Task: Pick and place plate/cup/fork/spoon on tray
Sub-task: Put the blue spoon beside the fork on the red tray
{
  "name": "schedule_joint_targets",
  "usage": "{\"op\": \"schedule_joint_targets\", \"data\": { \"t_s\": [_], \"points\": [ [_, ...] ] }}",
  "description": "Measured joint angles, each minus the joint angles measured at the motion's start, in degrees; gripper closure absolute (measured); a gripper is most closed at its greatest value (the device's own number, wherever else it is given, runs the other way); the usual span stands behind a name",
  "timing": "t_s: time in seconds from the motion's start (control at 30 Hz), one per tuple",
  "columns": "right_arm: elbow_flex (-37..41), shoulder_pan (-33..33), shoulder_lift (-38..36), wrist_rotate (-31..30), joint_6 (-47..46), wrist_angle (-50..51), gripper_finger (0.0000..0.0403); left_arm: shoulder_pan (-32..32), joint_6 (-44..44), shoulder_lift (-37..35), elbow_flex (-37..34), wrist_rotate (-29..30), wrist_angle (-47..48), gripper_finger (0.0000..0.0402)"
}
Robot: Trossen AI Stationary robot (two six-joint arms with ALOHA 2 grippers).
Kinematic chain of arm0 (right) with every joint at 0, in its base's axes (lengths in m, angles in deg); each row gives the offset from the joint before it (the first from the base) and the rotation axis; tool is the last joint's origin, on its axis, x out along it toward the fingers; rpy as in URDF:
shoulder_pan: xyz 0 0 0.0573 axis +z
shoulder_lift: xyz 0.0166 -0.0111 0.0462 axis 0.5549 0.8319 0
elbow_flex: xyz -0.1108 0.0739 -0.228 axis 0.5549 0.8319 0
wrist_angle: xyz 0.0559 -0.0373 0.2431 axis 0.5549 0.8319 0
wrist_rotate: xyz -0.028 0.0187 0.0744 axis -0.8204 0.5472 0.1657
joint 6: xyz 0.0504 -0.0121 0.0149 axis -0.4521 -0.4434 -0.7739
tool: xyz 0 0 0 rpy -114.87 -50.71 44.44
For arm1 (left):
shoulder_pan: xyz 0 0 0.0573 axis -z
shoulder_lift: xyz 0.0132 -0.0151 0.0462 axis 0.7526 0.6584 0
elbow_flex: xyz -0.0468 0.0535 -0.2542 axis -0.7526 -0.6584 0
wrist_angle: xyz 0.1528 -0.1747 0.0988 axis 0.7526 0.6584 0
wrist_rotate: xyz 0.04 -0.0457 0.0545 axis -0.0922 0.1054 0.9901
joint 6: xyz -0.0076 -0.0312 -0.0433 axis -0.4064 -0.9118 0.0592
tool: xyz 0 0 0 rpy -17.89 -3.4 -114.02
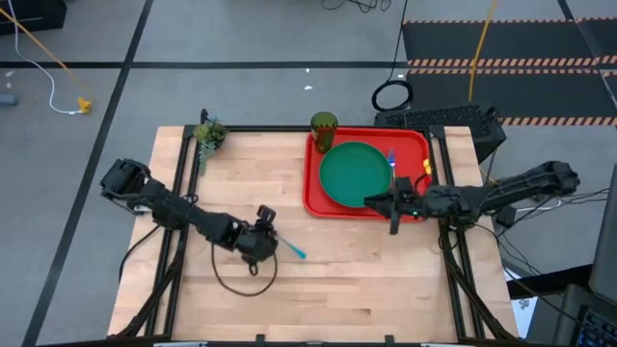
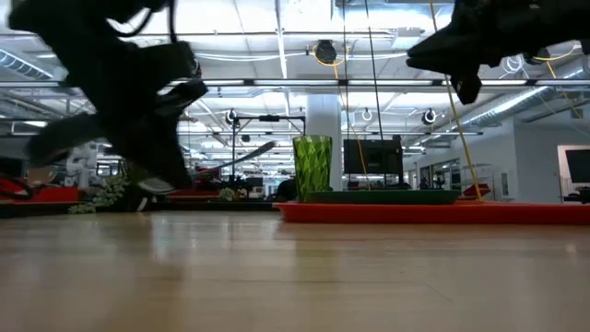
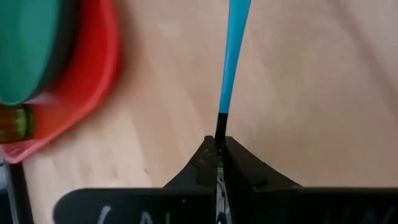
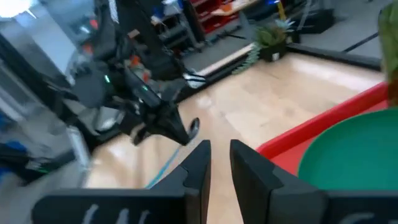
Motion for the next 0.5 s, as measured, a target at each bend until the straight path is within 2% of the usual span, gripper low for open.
{"op": "schedule_joint_targets", "data": {
  "t_s": [0.23,0.5],
  "points": [
    [-13.1,4.4,17.4,-9.8,7.2,7.0,0.0348,-7.1,4.6,-0.1,0.1,-0.5,-10.5,0.0378],
    [-25.6,5.0,36.6,-9.6,9.1,9.7,0.0342,-11.8,6.1,-0.1,0.1,-3.7,-15.6,0.0394]
  ]
}}
